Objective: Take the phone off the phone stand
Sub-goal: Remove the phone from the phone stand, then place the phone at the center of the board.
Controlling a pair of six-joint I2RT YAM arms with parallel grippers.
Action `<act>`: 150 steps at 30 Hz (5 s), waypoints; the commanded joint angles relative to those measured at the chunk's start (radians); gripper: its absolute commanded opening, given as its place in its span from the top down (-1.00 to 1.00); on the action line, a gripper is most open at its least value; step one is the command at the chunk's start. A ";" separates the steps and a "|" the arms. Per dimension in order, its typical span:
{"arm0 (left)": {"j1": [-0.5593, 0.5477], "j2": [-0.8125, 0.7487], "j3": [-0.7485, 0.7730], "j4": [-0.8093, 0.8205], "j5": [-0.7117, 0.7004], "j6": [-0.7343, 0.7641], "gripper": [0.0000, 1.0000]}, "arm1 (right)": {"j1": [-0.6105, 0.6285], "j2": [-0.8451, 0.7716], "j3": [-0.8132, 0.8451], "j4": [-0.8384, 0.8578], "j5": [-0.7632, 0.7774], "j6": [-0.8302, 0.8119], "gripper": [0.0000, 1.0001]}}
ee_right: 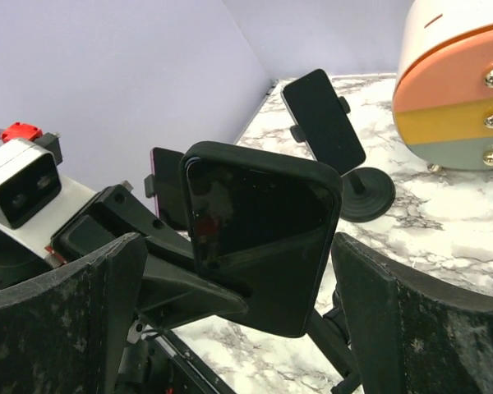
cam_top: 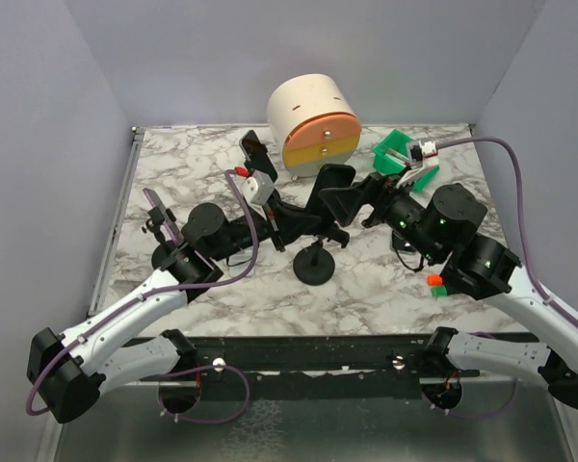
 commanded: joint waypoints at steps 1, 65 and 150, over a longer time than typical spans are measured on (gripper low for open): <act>-0.003 -0.030 0.038 0.059 -0.043 -0.034 1.00 | 0.003 -0.012 -0.017 0.019 -0.047 -0.011 -1.00; -0.008 -0.205 -0.029 0.334 0.108 -0.437 1.00 | 0.003 -0.138 -0.256 0.612 -0.474 0.102 -0.53; -0.008 -0.539 -0.300 -0.017 -0.483 0.191 -0.98 | -0.755 0.691 -0.386 0.406 -0.508 0.153 0.80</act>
